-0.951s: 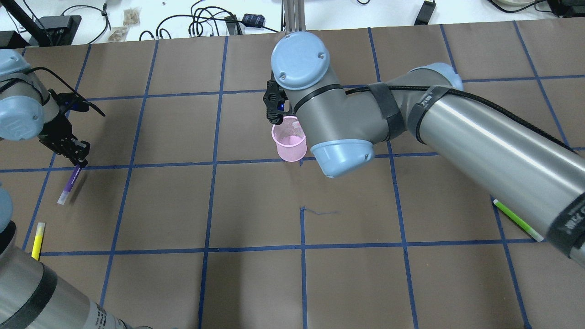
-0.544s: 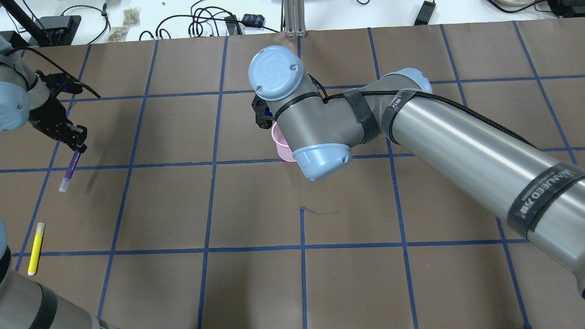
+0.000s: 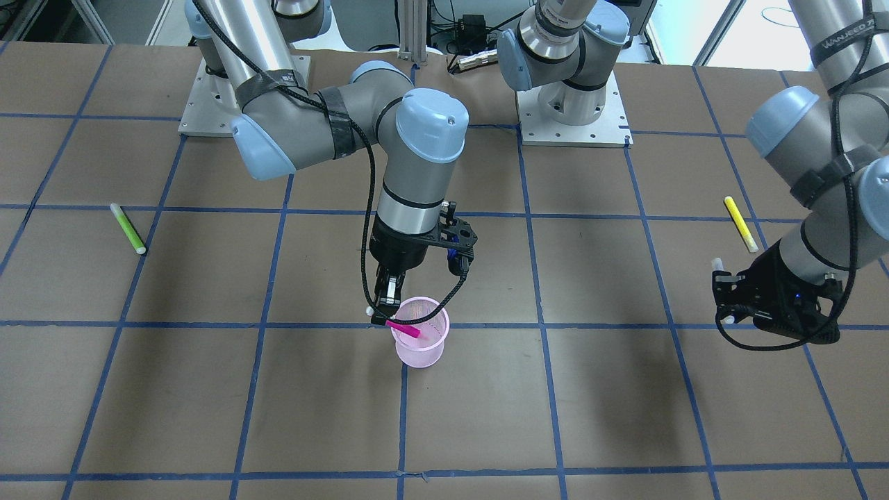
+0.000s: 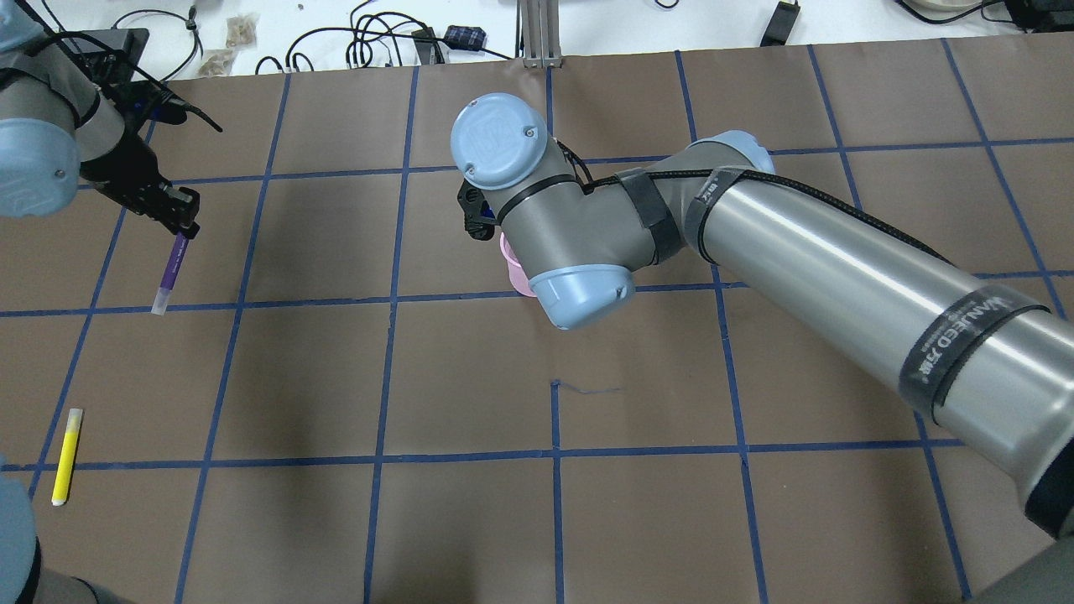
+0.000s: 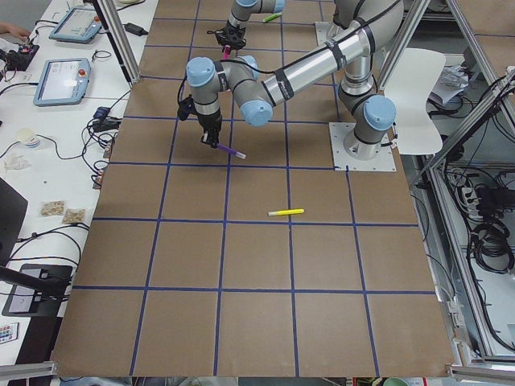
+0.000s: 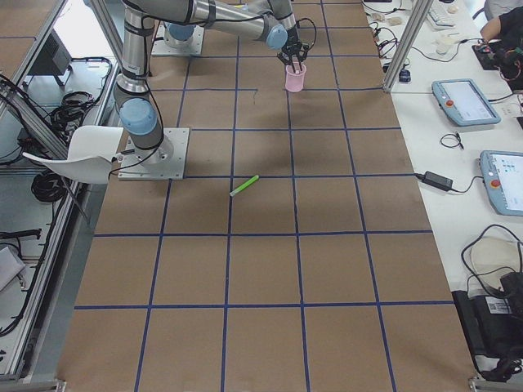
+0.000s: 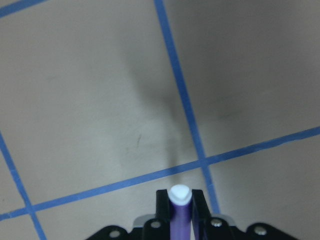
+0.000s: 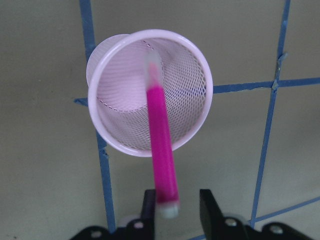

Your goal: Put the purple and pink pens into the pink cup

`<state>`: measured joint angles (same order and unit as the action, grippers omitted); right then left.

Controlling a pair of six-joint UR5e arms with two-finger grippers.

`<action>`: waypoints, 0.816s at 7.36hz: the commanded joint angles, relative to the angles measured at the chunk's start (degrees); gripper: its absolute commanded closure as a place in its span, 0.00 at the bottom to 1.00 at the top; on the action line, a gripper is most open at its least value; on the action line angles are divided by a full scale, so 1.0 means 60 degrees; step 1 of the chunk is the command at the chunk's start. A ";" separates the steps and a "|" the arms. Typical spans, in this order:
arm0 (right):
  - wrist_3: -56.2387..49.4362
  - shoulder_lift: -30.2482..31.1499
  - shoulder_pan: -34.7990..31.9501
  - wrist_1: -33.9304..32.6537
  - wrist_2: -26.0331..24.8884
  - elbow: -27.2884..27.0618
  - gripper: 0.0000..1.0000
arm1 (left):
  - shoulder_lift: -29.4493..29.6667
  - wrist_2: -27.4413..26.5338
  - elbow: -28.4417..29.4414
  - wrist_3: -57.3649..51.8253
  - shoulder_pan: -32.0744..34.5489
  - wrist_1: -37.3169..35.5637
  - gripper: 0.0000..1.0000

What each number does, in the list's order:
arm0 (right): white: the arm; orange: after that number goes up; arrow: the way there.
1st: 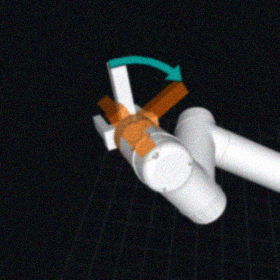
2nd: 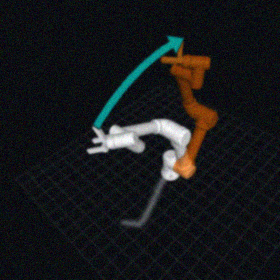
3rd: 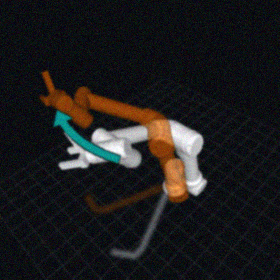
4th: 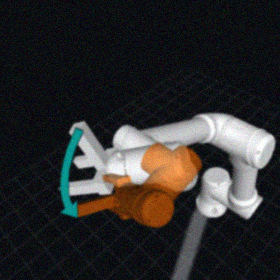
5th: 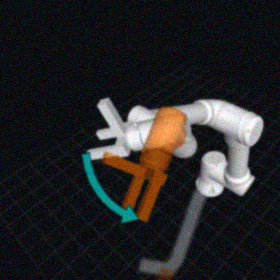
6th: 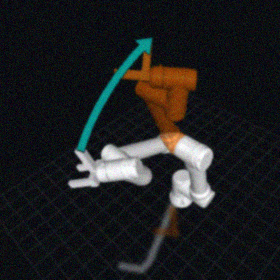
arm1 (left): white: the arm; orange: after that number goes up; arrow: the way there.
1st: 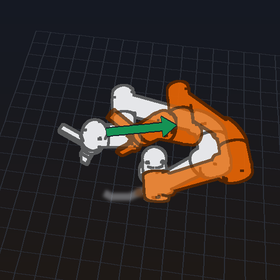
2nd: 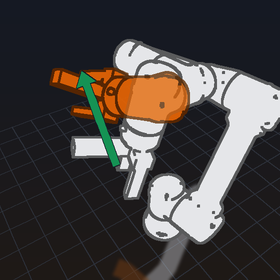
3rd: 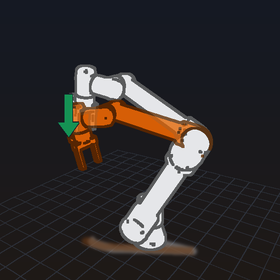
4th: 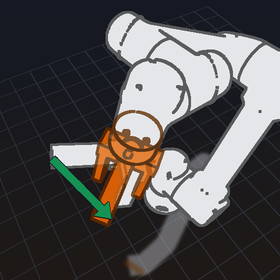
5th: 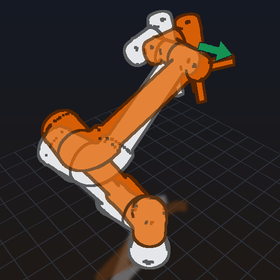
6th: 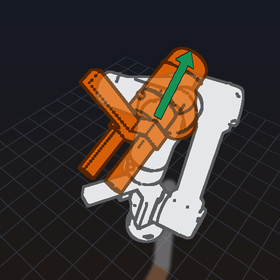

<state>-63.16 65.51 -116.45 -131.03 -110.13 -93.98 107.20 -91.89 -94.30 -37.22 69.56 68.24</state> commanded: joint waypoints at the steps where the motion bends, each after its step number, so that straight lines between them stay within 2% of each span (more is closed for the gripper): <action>1: -0.0005 0.0038 0.0014 0.0041 0.0015 0.0063 0.00 | -0.0462 0.0589 -0.0001 0.0344 0.0534 0.0313 1.00; 2: -0.0005 0.0082 0.0087 0.0085 0.0030 0.0136 0.00 | -0.0711 0.1043 -0.0001 0.0663 0.0565 0.0359 1.00; 3: 0.0024 0.0402 0.0290 0.0187 0.0044 0.0238 0.00 | -0.0844 0.1816 -0.0001 0.1827 0.0942 0.0359 1.00; 4: 0.0126 0.0883 0.0510 0.0522 0.0030 0.0181 0.00 | -0.0744 0.2157 0.0101 0.2723 0.1729 -0.0163 1.00; 5: 0.0170 0.1454 0.1049 0.0917 0.0044 0.0166 0.00 | -0.0641 0.2146 0.0189 0.3152 0.2447 -0.0806 1.00; 6: 0.0490 0.2054 0.1692 0.1805 0.0422 0.0166 0.00 | -0.0597 0.2160 0.0175 0.3635 0.2947 -0.1668 1.00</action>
<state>-61.90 73.40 -110.64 -125.45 -109.40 -92.95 103.19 -79.44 -93.44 -19.40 82.88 63.76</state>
